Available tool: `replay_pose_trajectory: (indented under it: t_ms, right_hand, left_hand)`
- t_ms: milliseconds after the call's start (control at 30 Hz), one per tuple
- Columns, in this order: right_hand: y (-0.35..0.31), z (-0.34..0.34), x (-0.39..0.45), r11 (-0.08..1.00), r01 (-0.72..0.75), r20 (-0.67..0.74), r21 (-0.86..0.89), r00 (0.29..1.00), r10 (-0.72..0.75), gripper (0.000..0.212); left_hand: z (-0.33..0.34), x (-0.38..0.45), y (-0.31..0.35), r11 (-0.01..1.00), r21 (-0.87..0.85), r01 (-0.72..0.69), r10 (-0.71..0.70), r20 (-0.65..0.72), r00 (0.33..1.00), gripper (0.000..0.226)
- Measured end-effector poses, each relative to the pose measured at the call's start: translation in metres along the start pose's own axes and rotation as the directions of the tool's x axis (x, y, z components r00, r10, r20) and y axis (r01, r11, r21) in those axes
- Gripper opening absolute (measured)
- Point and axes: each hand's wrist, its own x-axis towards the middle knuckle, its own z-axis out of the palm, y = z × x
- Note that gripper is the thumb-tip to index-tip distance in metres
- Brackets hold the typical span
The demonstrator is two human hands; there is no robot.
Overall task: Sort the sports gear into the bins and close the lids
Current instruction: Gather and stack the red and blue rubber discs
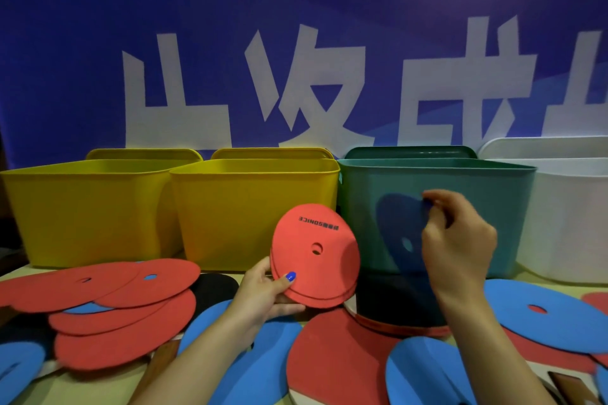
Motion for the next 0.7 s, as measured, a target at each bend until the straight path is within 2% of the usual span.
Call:
replay_pose_trajectory:
  t_ms: [67,167,233,333,433,567,700]
  right_hand:
    - [-0.001,-0.001,0.004,0.968,-0.078,-0.122,0.239,0.986,0.109,0.021]
    - [0.005,0.004,0.008,0.898,-0.228,-0.094,0.376,0.955,0.282,0.014]
    - [0.012,0.010,0.006,0.882,-0.303,0.000,0.360,0.946,0.325,0.014]
    - [0.022,0.016,0.000,0.922,-0.326,0.117,0.211,0.944,0.307,0.021]
    - [0.031,0.018,-0.007,0.943,-0.324,0.159,0.074,0.938,0.310,0.025]
    - [0.038,0.024,-0.017,0.922,-0.384,0.194,0.047,0.909,0.369,0.022]
    - [0.041,0.035,-0.029,0.922,-0.387,0.336,0.022,0.871,0.358,0.021]
  left_hand:
    - [0.000,-0.001,0.002,0.999,-0.032,0.015,-0.014,0.024,1.000,0.026]
    - [0.003,-0.003,0.007,0.995,-0.075,0.058,-0.050,0.108,0.993,0.024]
    - [0.006,-0.006,0.009,0.995,-0.052,0.088,-0.076,0.199,0.977,0.026]
    - [0.010,-0.012,0.006,0.991,-0.027,0.129,-0.115,0.311,0.944,0.032]
    - [0.011,-0.013,0.005,0.987,-0.018,0.158,-0.144,0.331,0.933,0.032]
    - [0.011,-0.015,0.006,0.985,-0.029,0.169,-0.149,0.348,0.926,0.032]
    - [0.011,-0.017,0.007,0.985,-0.044,0.165,-0.139,0.351,0.926,0.037]
